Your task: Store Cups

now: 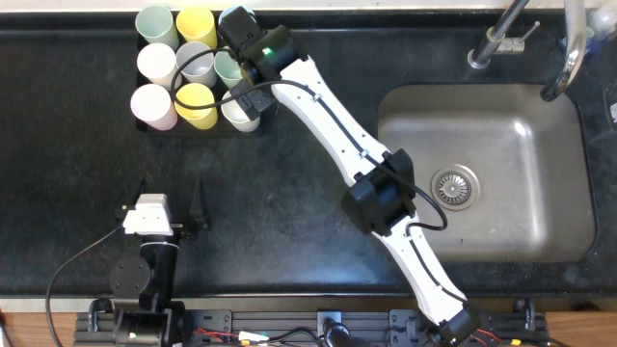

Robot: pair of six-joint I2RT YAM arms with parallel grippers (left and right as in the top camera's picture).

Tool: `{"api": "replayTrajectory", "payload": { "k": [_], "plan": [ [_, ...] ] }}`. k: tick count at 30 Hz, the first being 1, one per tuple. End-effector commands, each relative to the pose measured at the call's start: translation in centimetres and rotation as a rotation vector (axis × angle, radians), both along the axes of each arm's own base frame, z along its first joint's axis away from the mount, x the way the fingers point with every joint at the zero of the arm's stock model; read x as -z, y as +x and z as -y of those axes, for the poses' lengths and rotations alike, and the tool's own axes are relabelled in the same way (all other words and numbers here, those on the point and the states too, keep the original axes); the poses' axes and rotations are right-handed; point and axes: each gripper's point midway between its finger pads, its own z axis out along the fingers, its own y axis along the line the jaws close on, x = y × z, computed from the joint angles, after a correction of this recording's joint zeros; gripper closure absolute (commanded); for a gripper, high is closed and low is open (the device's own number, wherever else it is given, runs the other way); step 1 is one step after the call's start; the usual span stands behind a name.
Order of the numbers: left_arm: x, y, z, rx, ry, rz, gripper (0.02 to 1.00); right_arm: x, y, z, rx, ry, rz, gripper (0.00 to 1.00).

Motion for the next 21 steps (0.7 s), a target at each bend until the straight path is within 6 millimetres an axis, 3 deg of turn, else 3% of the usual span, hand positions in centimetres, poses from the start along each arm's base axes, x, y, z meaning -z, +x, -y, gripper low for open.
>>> {"api": "replayTrajectory", "payload": {
  "k": [1, 4, 5, 6, 9, 10, 12, 15, 19, 21],
  "plan": [
    [0.0, 0.0, 0.2, 0.009, -0.007, 0.002, 0.020, -8.1, 2.0, 2.6, 0.100, 0.079, 0.160, 0.003],
    [0.0, 0.0, 0.2, 0.010, -0.007, 0.002, 0.020, -13.6, 2.4, 5.9, 0.153, 0.134, 0.240, 0.003],
    [0.0, 0.0, 0.2, 0.010, -0.007, 0.002, 0.020, -16.6, 2.2, 8.7, 0.197, 0.152, 0.275, 0.003],
    [0.0, 0.0, 0.2, 0.010, -0.007, 0.002, 0.020, -18.2, 1.8, 11.0, 0.231, 0.154, 0.286, 0.003],
    [0.0, 0.0, 0.2, 0.010, -0.007, 0.002, 0.020, -20.3, 0.7, 16.1, 0.312, 0.136, 0.283, 0.003],
    [0.0, 0.0, 0.2, 0.009, -0.007, 0.002, 0.020, -21.3, -0.8, 19.4, 0.374, 0.121, 0.266, 0.003],
    [0.0, 0.0, 0.2, 0.009, -0.007, 0.002, 0.020, -21.6, -3.6, 22.3, 0.426, 0.102, 0.232, 0.003],
    [0.0, 0.0, 0.2, 0.009, -0.007, 0.002, 0.020, -21.3, -7.9, 25.0, 0.481, 0.090, 0.200, 0.003],
    [0.0, 0.0, 0.2, 0.010, -0.007, 0.002, 0.020, -19.6, -14.3, 29.0, 0.614, 0.128, 0.221, 0.003],
    [0.0, 0.0, 0.2, 0.010, -0.007, 0.002, 0.020, -18.6, -16.6, 30.5, 0.667, 0.153, 0.252, 0.003]
  ]
}}
